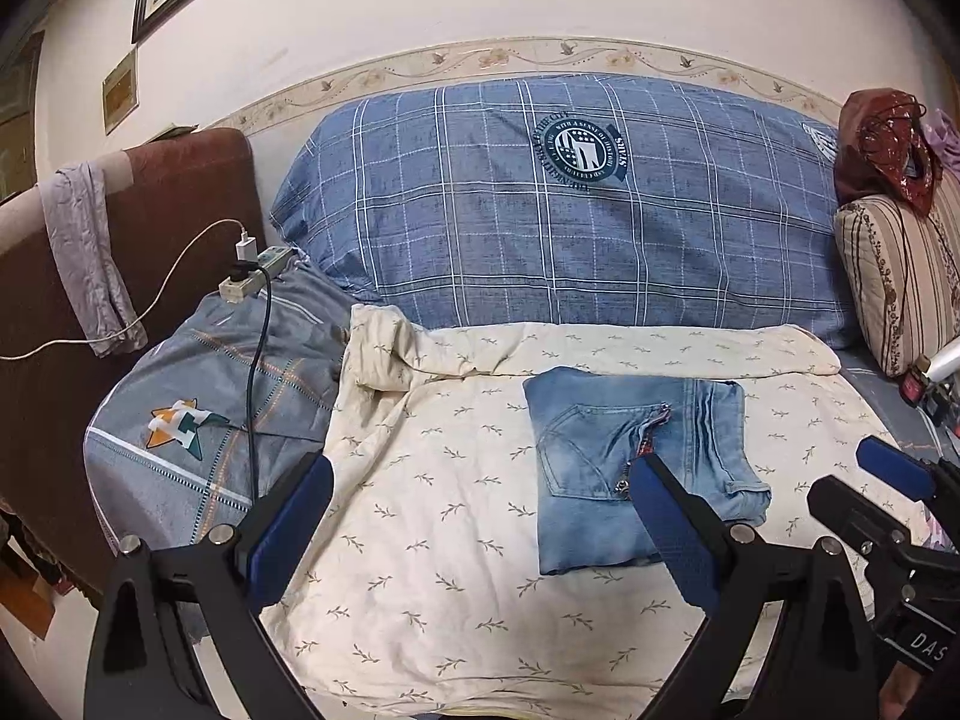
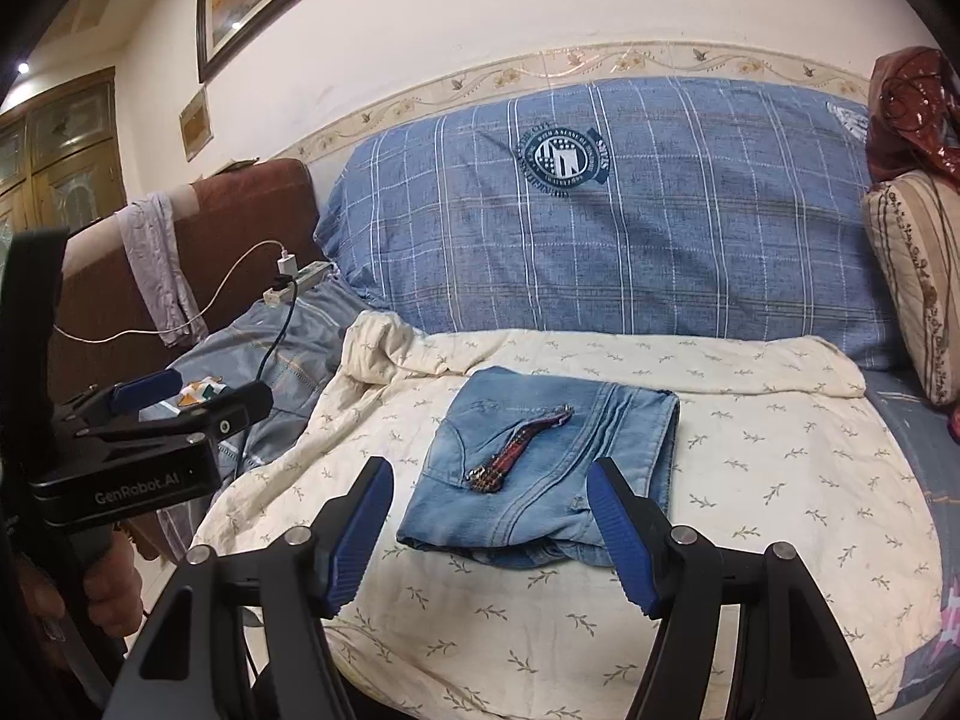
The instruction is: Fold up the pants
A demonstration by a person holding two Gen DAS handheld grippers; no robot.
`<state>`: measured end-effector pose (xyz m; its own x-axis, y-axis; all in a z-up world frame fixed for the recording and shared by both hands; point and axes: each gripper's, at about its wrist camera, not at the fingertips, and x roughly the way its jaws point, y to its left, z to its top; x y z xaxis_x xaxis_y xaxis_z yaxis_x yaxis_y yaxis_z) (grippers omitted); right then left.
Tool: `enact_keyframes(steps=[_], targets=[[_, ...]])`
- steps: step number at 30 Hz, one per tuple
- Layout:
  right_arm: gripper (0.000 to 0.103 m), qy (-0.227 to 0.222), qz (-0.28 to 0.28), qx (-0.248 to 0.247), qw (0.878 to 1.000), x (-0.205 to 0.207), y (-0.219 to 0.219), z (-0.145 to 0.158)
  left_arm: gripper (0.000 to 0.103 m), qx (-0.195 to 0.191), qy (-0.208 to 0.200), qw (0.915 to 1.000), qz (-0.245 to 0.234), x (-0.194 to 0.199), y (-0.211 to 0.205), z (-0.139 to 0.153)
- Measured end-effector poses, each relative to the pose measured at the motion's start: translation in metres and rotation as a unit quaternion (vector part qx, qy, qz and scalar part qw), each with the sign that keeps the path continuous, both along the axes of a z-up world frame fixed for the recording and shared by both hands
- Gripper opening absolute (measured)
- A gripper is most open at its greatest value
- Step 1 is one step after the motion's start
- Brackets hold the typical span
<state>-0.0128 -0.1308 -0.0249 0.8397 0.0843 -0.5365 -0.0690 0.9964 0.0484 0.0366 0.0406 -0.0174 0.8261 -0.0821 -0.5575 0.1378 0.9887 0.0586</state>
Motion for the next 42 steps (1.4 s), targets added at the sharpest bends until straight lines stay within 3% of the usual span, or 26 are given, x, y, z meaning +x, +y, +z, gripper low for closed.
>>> enact_keyframes(steps=[12,42], targets=[[0.070,-0.021,-0.010,-0.011,1.000,-0.006,0.005,0.011,0.099,0.002,0.004,1.0000,-0.001,-0.003,0.001,0.001],[0.070,-0.017,0.010,-0.017,1.000,0.000,0.020,0.008,0.099,-0.022,-0.021,0.9994,-0.014,-0.015,0.012,0.015]])
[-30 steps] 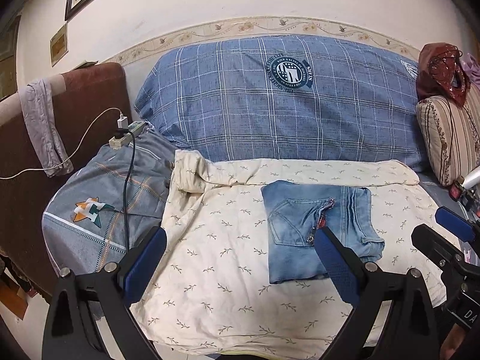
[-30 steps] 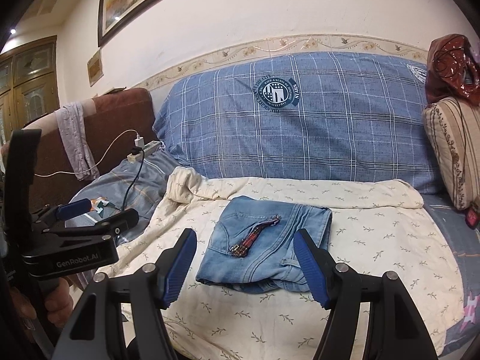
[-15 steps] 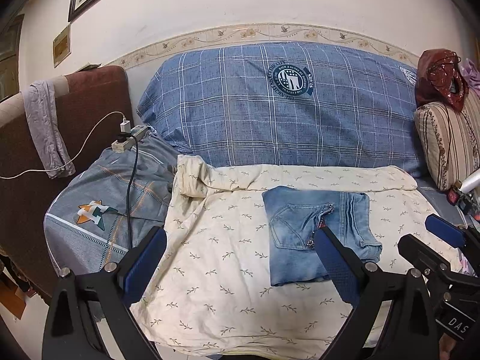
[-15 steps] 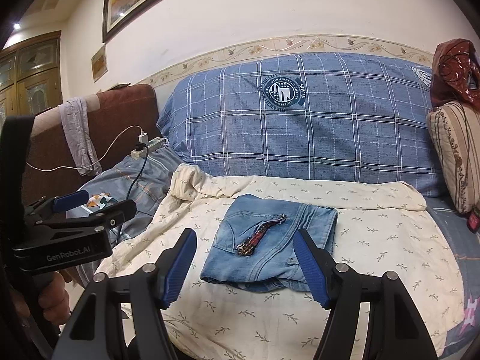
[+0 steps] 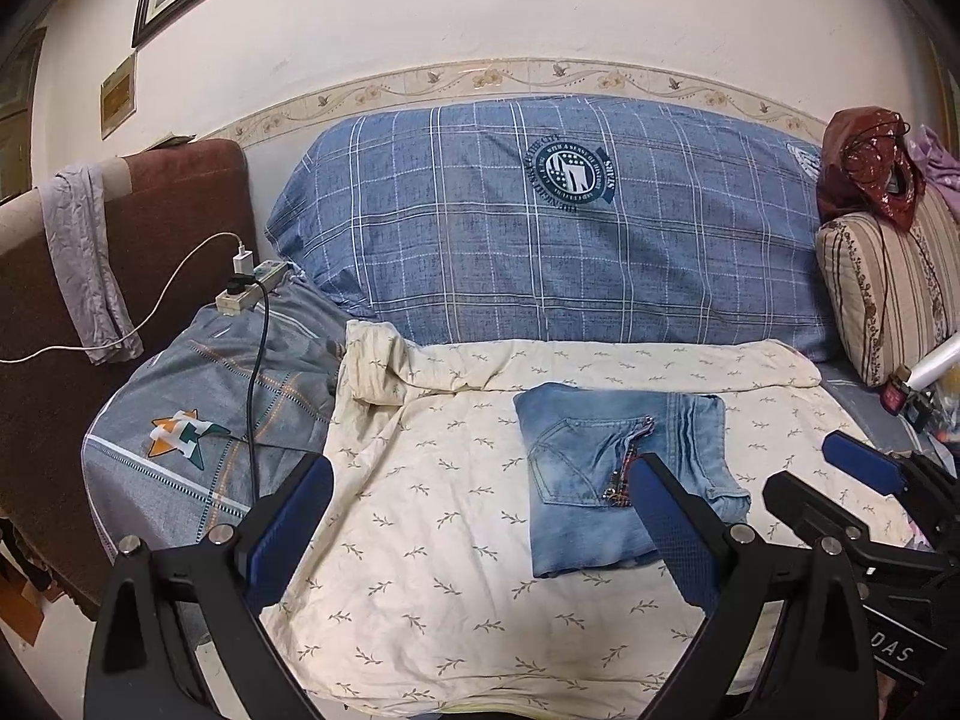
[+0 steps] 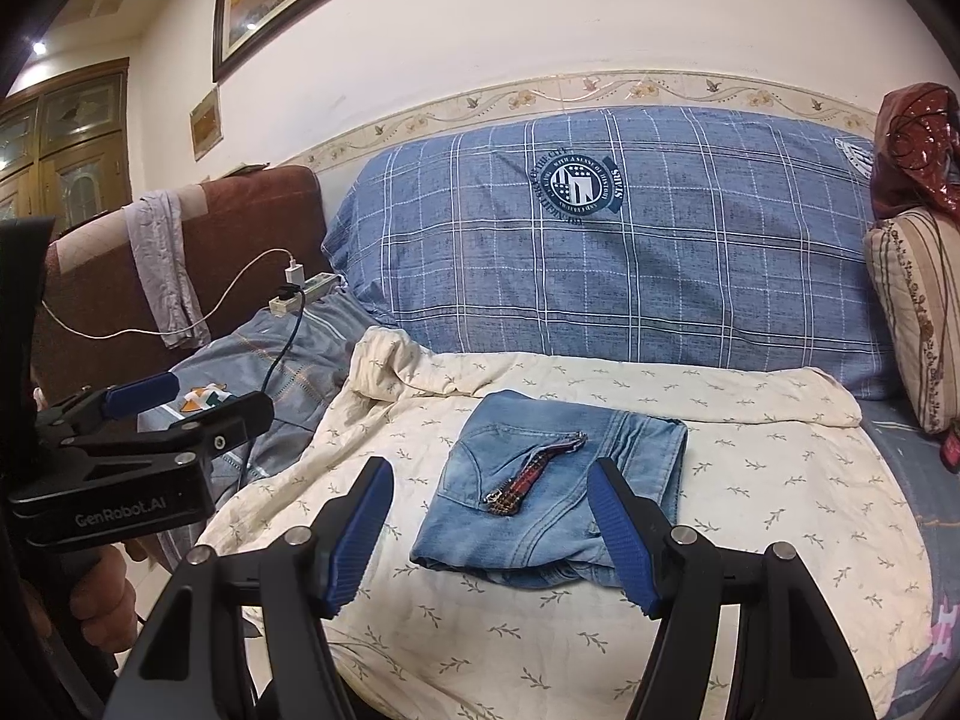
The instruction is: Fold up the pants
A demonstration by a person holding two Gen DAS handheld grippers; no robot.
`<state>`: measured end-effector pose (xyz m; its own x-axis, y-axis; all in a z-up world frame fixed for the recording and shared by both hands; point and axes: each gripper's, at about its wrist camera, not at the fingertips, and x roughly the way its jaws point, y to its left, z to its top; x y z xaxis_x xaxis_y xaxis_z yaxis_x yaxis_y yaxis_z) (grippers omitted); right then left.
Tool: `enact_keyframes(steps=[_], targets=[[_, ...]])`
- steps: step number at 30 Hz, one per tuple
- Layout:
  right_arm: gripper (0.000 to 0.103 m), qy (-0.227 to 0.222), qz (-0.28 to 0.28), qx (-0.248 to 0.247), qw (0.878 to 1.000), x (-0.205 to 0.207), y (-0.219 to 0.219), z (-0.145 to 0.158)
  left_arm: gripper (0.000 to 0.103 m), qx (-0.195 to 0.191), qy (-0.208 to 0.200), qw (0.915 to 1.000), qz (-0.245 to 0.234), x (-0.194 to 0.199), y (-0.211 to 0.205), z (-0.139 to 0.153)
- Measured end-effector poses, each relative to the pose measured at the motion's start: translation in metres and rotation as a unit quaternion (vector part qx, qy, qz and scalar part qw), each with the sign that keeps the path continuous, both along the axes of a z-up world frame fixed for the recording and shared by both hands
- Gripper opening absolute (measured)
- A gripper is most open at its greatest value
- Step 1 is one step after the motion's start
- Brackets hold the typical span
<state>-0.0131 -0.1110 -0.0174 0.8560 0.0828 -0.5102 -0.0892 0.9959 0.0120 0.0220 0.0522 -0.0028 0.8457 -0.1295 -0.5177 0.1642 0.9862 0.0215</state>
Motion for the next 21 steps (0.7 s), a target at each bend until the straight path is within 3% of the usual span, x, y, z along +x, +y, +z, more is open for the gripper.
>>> enact_keyframes(steps=[21], targets=[[0.070,-0.001,0.010,-0.001,1.000,0.0073,0.0068,0.0012,0.099,-0.004,-0.005,1.0000,0.001,-0.0003,0.0033,0.0039]])
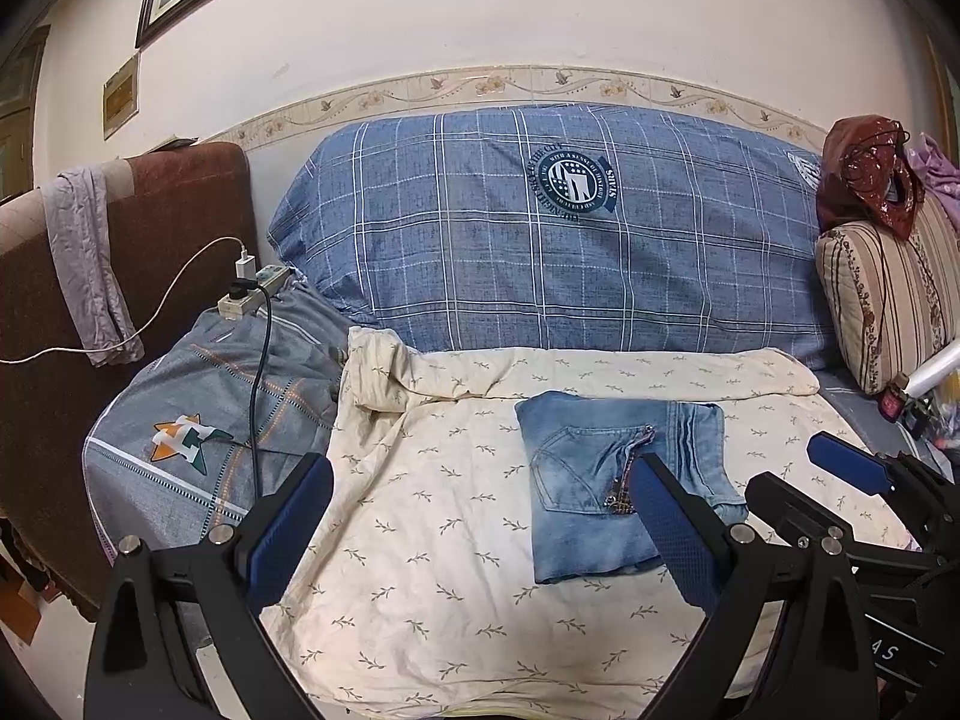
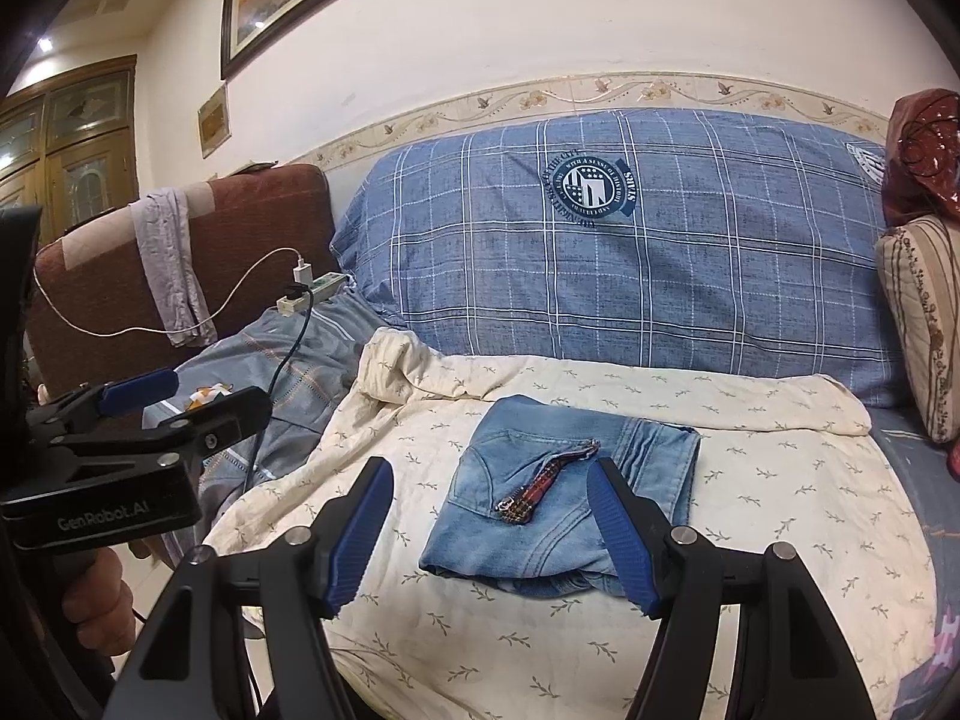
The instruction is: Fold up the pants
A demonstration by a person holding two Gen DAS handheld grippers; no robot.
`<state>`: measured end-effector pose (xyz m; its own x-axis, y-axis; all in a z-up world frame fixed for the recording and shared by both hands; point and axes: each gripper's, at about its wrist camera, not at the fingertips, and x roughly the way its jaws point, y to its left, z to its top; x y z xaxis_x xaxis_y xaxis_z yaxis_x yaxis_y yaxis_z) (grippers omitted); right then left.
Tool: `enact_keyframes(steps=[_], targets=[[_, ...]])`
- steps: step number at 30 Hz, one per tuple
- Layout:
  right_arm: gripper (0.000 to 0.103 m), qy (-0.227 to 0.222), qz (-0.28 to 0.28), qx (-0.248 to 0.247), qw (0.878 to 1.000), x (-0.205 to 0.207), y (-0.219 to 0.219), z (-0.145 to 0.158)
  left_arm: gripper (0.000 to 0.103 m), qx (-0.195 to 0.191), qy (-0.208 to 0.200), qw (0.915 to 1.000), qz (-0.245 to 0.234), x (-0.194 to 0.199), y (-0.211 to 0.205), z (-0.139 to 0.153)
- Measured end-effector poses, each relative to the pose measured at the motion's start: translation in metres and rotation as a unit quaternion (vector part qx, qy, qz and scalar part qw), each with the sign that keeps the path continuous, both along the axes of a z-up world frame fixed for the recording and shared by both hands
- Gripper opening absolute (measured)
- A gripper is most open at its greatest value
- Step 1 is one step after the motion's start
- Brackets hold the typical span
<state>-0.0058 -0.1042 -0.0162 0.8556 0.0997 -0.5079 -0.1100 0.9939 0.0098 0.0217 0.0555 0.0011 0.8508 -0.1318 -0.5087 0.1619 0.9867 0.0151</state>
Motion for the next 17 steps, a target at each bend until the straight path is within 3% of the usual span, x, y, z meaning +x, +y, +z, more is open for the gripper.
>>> enact_keyframes(steps=[17], targets=[[0.070,0.002,0.006,0.008,1.000,0.013,0.004,-0.001,0.099,-0.018,0.001,0.9998,-0.007,0.010,0.002,-0.004]])
